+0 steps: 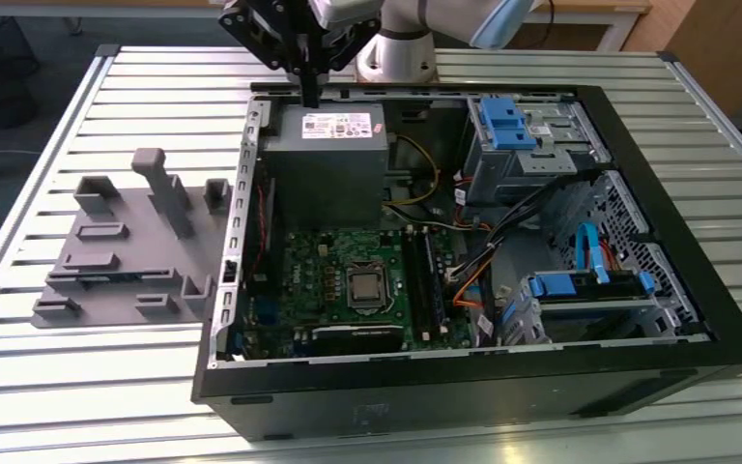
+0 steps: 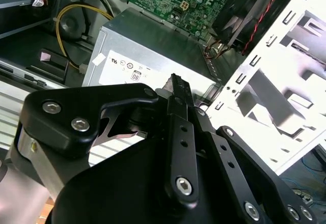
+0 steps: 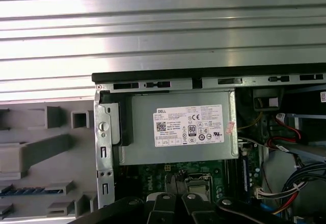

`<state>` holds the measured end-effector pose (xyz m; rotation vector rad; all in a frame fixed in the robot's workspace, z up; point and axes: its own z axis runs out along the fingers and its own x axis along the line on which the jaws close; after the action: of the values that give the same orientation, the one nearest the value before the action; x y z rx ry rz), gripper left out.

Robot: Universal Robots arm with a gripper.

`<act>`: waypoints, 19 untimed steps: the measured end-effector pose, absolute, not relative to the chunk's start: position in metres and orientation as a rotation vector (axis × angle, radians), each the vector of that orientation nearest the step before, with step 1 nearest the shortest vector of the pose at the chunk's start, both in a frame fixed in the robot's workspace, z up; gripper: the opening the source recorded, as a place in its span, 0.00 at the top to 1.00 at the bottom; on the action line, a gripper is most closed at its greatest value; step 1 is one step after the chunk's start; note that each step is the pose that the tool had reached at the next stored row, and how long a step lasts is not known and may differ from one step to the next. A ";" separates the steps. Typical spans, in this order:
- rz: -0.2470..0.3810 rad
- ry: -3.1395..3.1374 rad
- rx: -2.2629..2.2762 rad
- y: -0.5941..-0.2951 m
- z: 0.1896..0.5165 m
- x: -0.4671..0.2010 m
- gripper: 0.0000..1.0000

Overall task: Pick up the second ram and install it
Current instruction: 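Reach for the second ram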

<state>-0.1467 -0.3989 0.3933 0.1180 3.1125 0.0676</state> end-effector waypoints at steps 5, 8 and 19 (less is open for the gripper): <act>0.068 3.112 0.118 -0.399 0.393 -0.148 0.89; 0.068 3.112 0.118 -0.399 0.393 -0.149 0.89; 0.068 3.112 0.118 -0.399 0.393 -0.152 0.89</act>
<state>-0.1522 -0.3989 0.3933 0.1180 3.1125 0.0677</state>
